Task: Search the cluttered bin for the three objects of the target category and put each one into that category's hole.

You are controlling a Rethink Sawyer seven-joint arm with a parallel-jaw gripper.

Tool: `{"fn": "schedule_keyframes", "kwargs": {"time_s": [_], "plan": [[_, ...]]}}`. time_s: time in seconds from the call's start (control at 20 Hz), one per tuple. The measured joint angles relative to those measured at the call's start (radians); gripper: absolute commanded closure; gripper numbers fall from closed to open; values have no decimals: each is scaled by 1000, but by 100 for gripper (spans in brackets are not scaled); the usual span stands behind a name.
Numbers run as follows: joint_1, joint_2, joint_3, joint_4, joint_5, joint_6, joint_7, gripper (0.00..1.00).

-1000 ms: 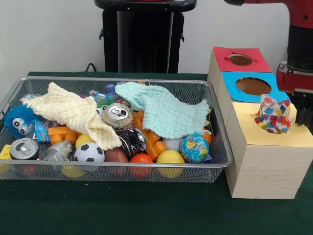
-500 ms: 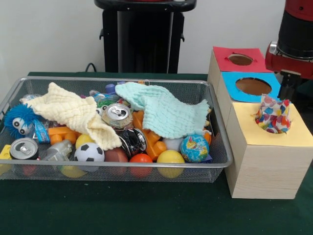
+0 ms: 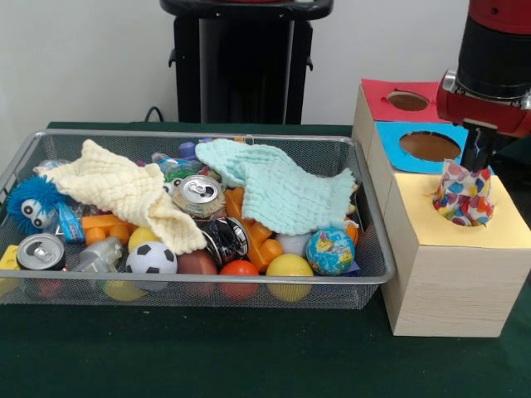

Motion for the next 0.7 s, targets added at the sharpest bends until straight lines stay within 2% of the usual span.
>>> {"fn": "schedule_keyframes", "kwargs": {"time_s": [0.7], "plan": [[1, -99, -15, -2, 1, 0, 0, 100]]}}
